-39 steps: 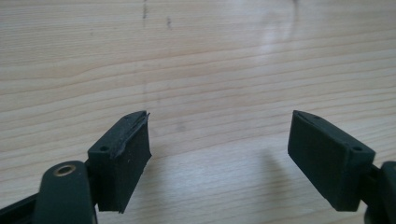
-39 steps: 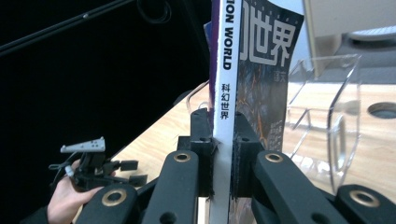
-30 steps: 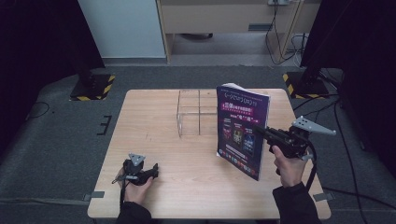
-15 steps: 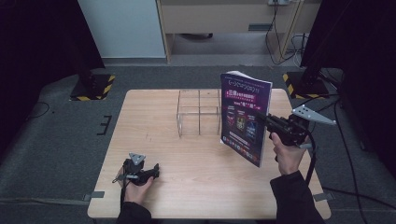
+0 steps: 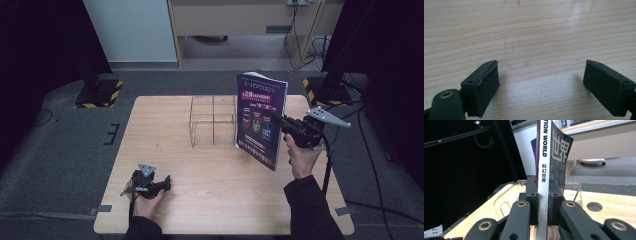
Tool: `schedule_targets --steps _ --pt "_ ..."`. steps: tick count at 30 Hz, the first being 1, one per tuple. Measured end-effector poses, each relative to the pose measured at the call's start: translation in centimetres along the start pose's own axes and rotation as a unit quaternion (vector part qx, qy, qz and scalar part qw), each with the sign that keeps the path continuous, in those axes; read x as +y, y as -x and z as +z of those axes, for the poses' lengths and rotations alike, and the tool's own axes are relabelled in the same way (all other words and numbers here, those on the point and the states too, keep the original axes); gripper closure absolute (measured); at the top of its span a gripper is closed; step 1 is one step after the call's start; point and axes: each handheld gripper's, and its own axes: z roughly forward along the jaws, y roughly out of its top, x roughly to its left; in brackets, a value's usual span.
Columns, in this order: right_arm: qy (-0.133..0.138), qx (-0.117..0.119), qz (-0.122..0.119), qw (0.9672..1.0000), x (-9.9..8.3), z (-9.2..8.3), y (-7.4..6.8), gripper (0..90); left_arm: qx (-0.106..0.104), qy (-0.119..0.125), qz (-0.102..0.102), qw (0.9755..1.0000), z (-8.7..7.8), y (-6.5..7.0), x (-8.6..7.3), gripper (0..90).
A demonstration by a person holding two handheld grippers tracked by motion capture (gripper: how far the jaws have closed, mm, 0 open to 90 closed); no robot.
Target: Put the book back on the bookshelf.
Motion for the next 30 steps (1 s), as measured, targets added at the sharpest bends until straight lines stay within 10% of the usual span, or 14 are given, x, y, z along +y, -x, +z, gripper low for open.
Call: schedule_targets --steps 30 --pt "0.014 -0.067 -0.016 0.9975 -1.0 5.3 0.9 82.8 -0.001 0.000 0.001 1.0000 0.0 0.0 0.0 11.0"
